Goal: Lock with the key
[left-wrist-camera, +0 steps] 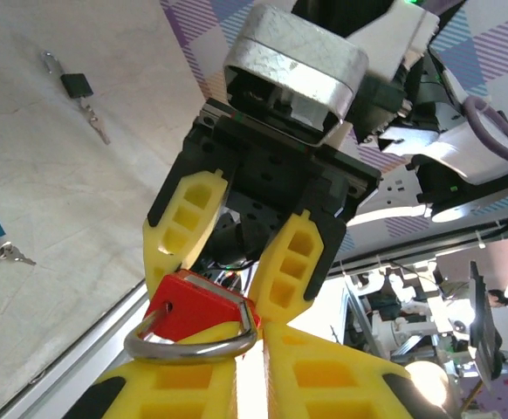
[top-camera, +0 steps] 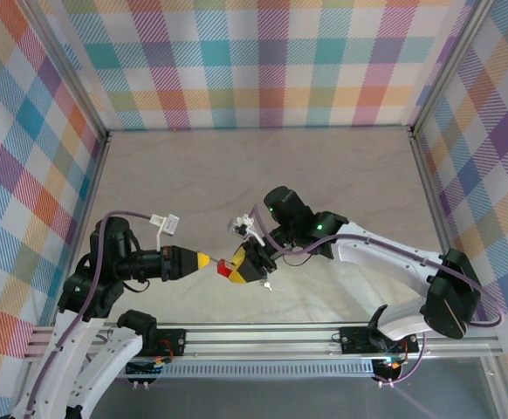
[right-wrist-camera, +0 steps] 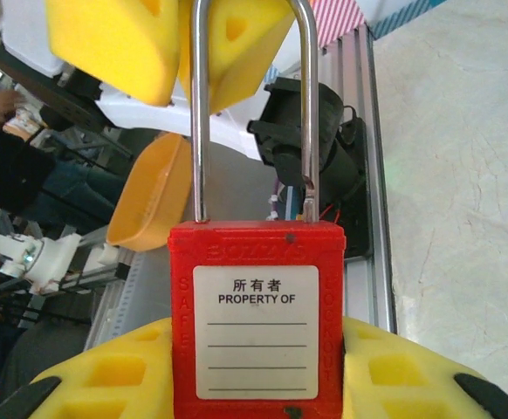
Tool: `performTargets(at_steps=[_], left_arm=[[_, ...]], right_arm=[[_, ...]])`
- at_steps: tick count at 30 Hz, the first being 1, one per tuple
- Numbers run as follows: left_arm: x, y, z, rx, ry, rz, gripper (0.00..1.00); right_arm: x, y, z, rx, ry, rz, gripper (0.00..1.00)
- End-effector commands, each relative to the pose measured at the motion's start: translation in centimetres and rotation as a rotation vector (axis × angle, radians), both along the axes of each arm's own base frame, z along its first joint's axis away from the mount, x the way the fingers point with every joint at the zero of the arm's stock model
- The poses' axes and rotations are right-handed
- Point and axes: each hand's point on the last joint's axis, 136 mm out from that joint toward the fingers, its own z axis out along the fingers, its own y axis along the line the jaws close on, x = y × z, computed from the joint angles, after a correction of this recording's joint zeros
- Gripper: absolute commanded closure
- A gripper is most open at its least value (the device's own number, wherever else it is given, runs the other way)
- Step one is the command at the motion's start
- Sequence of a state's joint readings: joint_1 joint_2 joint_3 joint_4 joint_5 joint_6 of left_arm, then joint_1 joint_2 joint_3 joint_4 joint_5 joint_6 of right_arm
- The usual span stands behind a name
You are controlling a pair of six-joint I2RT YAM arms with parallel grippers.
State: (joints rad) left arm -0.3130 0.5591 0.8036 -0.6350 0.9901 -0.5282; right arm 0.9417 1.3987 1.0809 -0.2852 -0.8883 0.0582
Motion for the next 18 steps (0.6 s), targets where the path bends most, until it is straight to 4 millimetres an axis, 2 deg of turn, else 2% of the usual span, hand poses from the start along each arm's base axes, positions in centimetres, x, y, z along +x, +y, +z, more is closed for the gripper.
performTargets(at_steps=[1, 4, 8, 12, 18], left_arm=[[-0.4, 0.0, 0.8, 0.004, -0.029, -0.009, 0.88], [-0.7, 0.1, 0.8, 0.006, -0.028, -0.016, 0.92], [-0.9, 0.2, 0.4, 0.021, -0.034, -0.017, 0.95], [-1.1, 0.3, 0.5, 0.021, -0.050, -0.020, 0.99], [-1.6, 0.2, 1.0, 0.012, -0.078, -0.035, 1.00]], right_arm=[[0.8, 0.2, -1.2, -0.035, -0.069, -0.043, 1.00], [1.3, 0.2, -1.1, -0.035, -0.091, -0.069, 1.00], [1.1, -0.2, 0.1, 0.018, -0.111, -0.078, 1.00], [0.8, -0.6, 1.0, 0.038, -0.075, -0.042, 1.00], [0.3, -0.6, 1.4, 0.053, -0.009, 0.009, 1.00]])
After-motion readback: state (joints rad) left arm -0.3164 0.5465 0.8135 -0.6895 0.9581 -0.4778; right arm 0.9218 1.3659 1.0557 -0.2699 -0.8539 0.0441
